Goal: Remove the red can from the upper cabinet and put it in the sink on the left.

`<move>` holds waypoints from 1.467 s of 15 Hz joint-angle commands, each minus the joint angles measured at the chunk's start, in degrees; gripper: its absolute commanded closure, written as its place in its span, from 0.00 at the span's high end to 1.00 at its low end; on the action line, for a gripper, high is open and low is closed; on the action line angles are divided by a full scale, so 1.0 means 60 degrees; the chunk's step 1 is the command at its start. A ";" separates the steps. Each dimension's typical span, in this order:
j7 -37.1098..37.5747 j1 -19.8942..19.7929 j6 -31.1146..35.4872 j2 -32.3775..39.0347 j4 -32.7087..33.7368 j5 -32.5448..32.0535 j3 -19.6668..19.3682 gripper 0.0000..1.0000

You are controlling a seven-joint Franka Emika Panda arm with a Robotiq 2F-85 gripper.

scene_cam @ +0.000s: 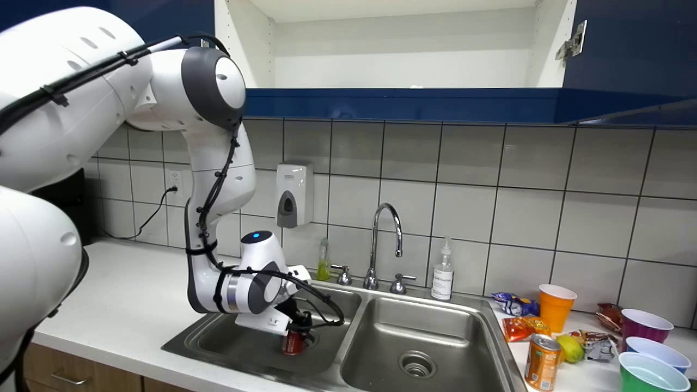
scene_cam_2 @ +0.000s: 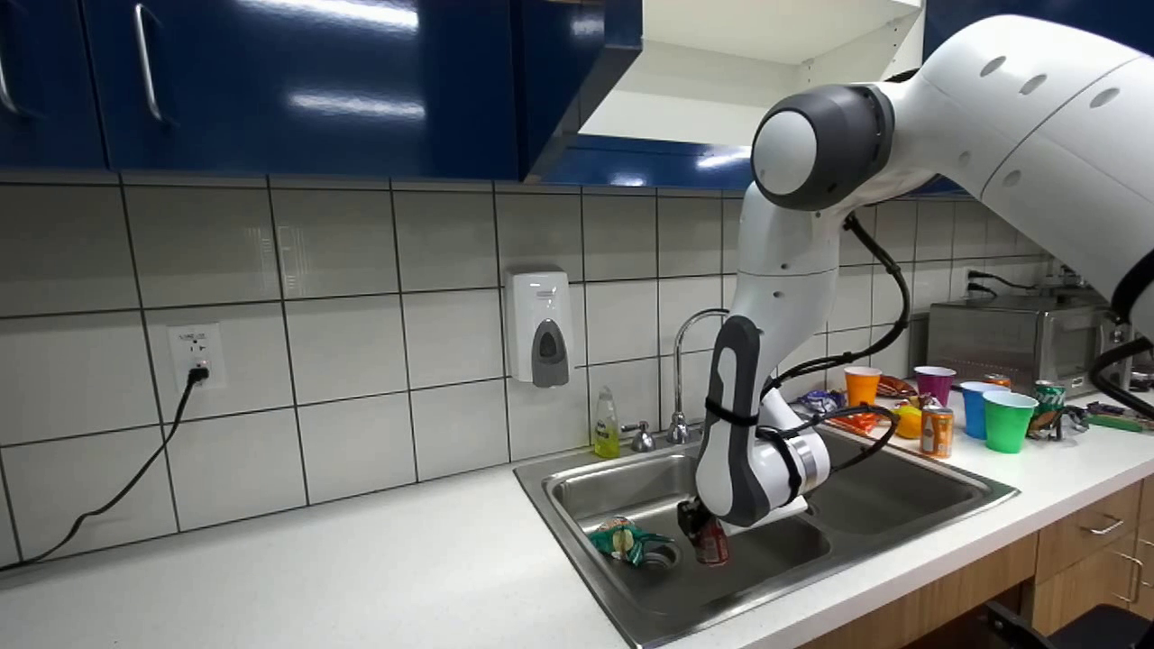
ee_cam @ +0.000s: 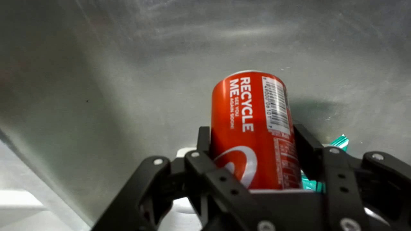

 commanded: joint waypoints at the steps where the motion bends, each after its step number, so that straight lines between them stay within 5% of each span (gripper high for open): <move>1: -0.0424 0.0293 0.0515 -0.0156 -0.0398 0.0438 -0.0176 0.39; 22: -0.0449 0.0504 0.0259 0.0746 0.0704 0.0777 -0.0234 0.39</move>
